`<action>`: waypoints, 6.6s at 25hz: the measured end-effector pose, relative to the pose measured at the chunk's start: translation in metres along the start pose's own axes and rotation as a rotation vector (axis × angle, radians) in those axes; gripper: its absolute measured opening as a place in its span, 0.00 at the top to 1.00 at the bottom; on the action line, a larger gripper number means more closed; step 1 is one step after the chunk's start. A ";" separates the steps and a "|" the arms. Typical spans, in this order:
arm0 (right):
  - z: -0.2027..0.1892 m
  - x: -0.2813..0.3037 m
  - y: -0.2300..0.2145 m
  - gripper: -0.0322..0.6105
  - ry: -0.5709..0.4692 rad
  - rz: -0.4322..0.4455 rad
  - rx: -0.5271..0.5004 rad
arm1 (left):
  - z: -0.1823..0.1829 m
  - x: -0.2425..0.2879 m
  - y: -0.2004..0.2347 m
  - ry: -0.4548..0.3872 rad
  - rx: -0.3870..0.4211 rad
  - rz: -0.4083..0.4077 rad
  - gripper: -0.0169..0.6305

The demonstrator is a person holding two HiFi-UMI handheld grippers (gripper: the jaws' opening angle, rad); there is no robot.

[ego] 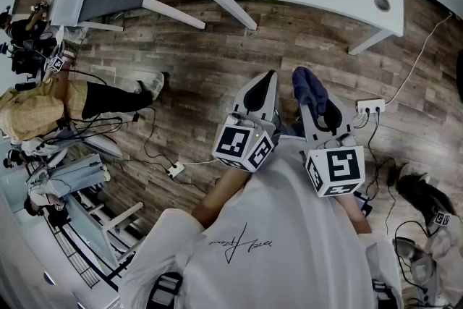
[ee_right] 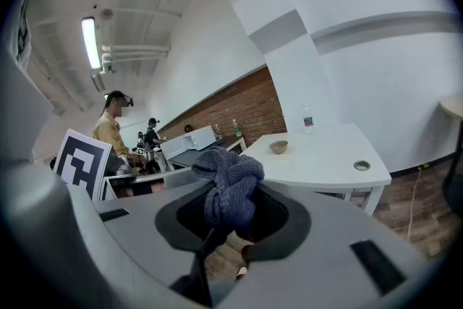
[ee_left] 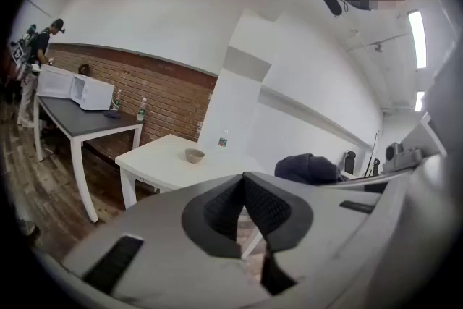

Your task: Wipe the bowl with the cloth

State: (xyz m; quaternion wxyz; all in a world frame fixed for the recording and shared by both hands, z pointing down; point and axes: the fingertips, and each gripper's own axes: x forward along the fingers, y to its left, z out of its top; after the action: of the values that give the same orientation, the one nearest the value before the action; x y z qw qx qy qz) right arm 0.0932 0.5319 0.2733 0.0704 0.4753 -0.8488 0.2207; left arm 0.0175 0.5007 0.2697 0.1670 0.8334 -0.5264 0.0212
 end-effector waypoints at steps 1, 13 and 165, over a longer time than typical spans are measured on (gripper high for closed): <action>0.000 0.006 0.001 0.79 0.004 0.003 0.003 | 0.000 0.004 0.004 0.012 0.011 0.001 0.97; 0.023 0.066 0.007 0.79 0.021 -0.010 -0.002 | 0.029 0.036 0.060 0.020 -0.009 -0.048 0.97; 0.097 0.469 -0.259 0.79 0.468 -0.198 0.106 | -0.013 0.508 0.321 0.560 -0.067 -0.140 0.77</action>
State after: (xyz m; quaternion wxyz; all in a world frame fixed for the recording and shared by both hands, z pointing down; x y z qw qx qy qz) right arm 0.0662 0.0083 0.4212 0.2612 0.4949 -0.7460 0.3609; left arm -0.0383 -0.0624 0.4714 0.3341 0.8236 -0.4013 0.2215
